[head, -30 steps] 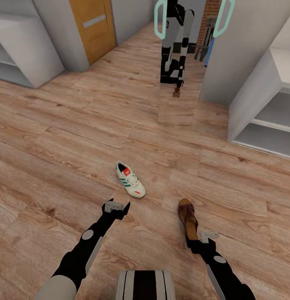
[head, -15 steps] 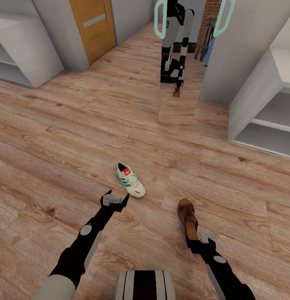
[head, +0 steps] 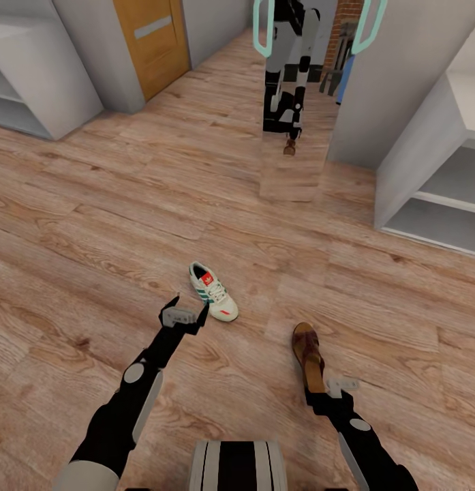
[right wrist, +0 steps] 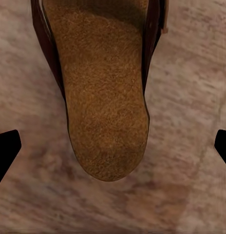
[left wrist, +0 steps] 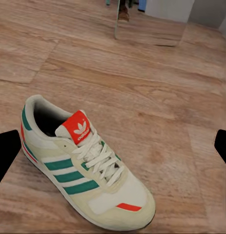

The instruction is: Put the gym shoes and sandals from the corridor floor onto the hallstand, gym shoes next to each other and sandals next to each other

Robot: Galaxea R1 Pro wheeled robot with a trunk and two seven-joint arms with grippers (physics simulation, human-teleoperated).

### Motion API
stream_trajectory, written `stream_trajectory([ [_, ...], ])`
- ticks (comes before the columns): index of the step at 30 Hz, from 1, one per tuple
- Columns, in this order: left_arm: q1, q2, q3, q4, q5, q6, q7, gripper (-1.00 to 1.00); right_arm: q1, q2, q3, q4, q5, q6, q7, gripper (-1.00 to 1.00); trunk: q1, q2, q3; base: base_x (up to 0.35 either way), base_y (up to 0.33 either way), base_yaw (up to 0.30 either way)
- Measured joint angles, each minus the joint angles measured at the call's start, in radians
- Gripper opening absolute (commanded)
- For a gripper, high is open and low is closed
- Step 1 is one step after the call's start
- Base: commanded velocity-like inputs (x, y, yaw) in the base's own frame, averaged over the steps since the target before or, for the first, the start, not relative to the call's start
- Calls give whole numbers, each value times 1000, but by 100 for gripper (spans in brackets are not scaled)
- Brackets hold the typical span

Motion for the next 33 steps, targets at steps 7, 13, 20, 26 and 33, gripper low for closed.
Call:
stream_trajectory([
  [7, 30, 0, -2, -33, 12, -1, -3, 100, 0, 0, 0, 0, 0, 0, 0, 100, 3, -2, -34, 0, 0, 0],
  [13, 34, 0, -2, -39, 15, 0, -4, 100, 0, 0, 0, 0, 0, 0, 0, 100, 5, -3, -62, 0, 0, 0],
  [20, 37, 1, -3, -40, 16, 0, -4, 100, 0, 0, 0, -1, 0, 0, 0, 100, 5, -3, -69, 0, 0, 0],
  [26, 38, 0, -5, -33, 16, 1, -4, 100, 0, 0, -1, 0, 0, 0, 0, 100, 6, -3, -79, 0, 0, 0],
  [33, 38, -2, -6, -31, 15, 2, -5, 100, 0, 0, -1, 0, 0, 0, 0, 100, 8, -4, -100, 0, 0, 0],
])
